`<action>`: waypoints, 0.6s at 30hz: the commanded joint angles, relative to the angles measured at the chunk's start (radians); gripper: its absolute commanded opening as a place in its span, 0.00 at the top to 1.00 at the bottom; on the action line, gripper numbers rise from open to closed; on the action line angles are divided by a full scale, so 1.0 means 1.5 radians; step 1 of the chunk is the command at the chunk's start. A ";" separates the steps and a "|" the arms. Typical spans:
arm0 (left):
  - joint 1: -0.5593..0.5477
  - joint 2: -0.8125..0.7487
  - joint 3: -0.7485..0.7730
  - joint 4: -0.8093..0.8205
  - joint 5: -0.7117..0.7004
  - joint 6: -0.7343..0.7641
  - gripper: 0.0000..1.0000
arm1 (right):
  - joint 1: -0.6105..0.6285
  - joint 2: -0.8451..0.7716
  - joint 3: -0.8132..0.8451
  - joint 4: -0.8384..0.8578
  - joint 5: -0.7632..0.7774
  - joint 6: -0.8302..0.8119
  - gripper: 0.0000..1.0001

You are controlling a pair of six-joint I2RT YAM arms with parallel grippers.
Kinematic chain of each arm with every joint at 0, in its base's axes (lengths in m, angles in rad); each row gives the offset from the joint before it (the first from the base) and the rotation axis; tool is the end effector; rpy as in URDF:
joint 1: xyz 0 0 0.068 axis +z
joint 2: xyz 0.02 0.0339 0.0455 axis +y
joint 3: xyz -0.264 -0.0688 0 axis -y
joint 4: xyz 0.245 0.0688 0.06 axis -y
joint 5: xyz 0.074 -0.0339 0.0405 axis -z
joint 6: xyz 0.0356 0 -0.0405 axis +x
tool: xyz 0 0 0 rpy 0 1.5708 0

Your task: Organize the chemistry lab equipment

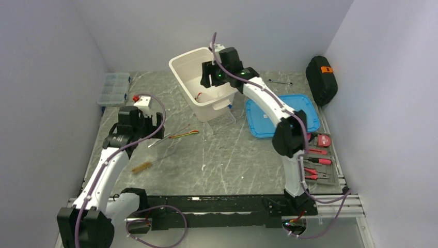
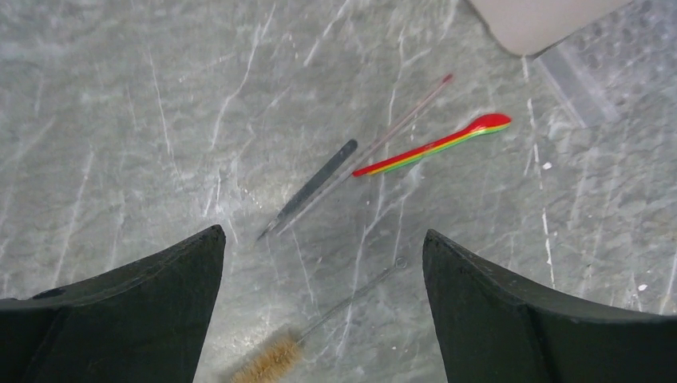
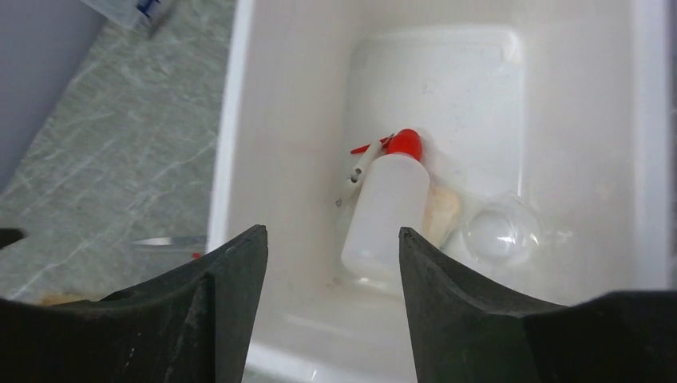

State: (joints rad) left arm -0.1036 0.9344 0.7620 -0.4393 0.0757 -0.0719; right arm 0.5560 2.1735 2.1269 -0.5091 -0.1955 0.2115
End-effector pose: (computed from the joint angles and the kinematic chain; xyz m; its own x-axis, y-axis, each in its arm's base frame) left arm 0.2030 -0.0238 0.2800 -0.5815 -0.0116 -0.8134 0.1232 0.9871 -0.1021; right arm 0.4293 0.2749 0.3220 -0.5762 -0.1156 -0.8091 -0.5492 0.7879 0.2785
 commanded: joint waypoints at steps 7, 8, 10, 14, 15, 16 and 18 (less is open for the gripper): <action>-0.003 0.132 0.030 -0.068 0.032 -0.021 0.19 | -0.007 -0.409 -0.372 0.170 0.021 -0.007 0.35; -0.011 0.138 0.029 -0.076 0.018 -0.034 0.18 | -0.011 -0.437 -0.403 0.174 0.023 -0.006 0.35; -0.015 0.138 0.019 -0.091 0.002 -0.079 0.15 | -0.014 -0.489 -0.449 0.173 0.032 -0.008 0.34; 0.010 0.088 -0.041 -0.090 -0.012 -0.200 0.10 | -0.023 -0.583 -0.538 0.193 0.043 -0.006 0.29; 0.013 0.070 -0.054 -0.089 -0.030 -0.241 0.09 | -0.026 -0.603 -0.557 0.203 0.043 -0.005 0.28; 0.015 0.049 -0.066 -0.096 -0.046 -0.284 0.08 | -0.028 -0.622 -0.573 0.213 0.043 -0.003 0.27; 0.017 0.007 -0.086 -0.119 -0.095 -0.372 0.10 | -0.034 -0.639 -0.589 0.217 0.043 -0.004 0.27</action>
State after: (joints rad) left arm -0.0898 1.0542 0.6785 -0.5694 0.0513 -0.3439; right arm 0.5198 1.2919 1.2888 -0.2691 -0.1528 0.2089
